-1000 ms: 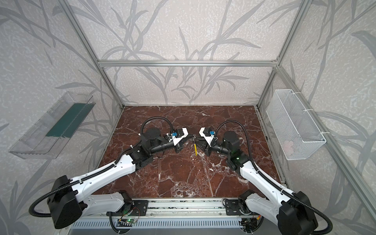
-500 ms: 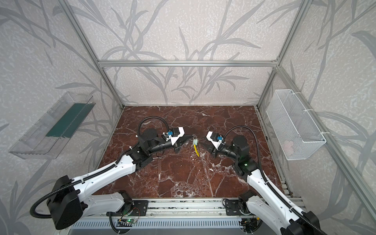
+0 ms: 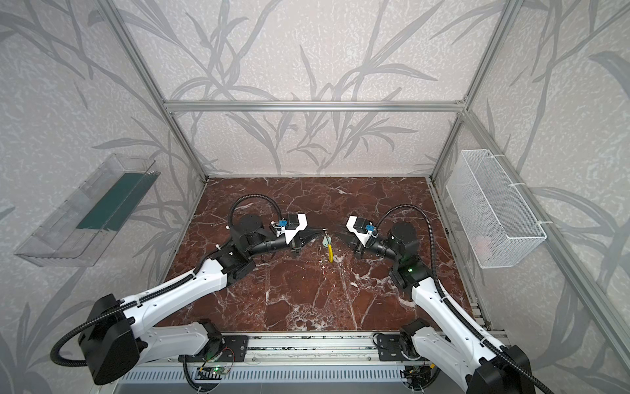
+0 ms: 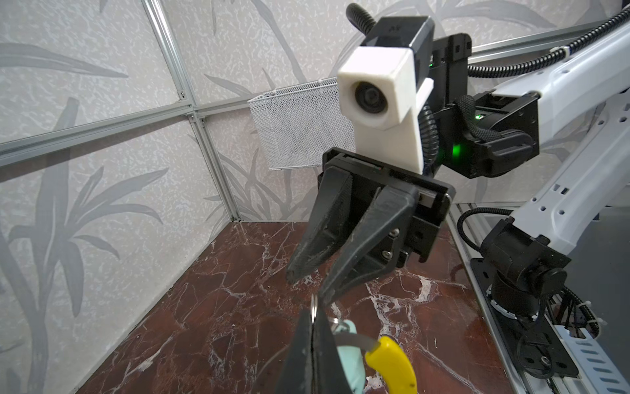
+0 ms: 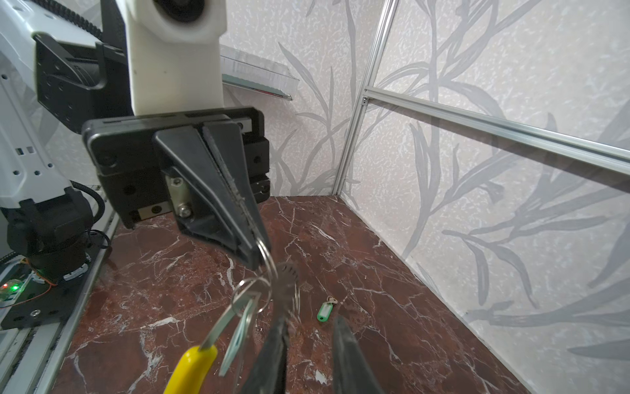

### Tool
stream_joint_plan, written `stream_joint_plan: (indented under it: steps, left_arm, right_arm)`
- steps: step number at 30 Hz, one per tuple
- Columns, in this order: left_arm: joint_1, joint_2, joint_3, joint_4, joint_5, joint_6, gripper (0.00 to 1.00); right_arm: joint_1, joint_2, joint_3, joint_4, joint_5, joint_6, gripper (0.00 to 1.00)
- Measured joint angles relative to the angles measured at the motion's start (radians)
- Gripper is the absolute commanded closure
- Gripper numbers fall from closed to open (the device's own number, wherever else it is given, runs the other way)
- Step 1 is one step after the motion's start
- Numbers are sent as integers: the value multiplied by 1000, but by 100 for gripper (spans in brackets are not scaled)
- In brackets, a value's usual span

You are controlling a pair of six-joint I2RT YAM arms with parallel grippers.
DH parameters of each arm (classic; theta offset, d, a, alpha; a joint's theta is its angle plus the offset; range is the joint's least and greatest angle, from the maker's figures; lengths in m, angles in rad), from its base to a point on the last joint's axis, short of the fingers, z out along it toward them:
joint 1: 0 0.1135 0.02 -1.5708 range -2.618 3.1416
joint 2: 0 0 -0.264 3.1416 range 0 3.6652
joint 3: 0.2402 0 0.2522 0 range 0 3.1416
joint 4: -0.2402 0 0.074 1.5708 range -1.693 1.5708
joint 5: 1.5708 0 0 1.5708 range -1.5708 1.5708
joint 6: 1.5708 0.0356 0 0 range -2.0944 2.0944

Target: Put the keys on the keyring

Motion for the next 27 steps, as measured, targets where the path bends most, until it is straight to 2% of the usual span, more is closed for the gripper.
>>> stream_joint_plan:
  steps: [11, 14, 21, 24, 25, 27]
  left_arm:
    - [1, 1, 1, -6, 20, 2, 100]
    - [1, 1, 1, -9, 26, 2, 100]
    - [8, 1, 2, -19, 33, 9, 100]
    - [11, 1, 8, -41, 36, 25, 100]
    - [11, 1, 14, -56, 36, 35, 99]
    - [11, 0, 29, -97, 32, 69, 85]
  right_arm:
    - [33, 36, 18, 12, -74, 3, 79]
    - [34, 37, 18, 17, -81, 3, 82]
    - [36, 43, 21, 21, -93, -1, 100]
    - [36, 43, 21, 17, -98, 2, 100]
    - [36, 42, 21, 12, -98, 2, 100]
    - [36, 42, 33, -25, -97, -6, 100]
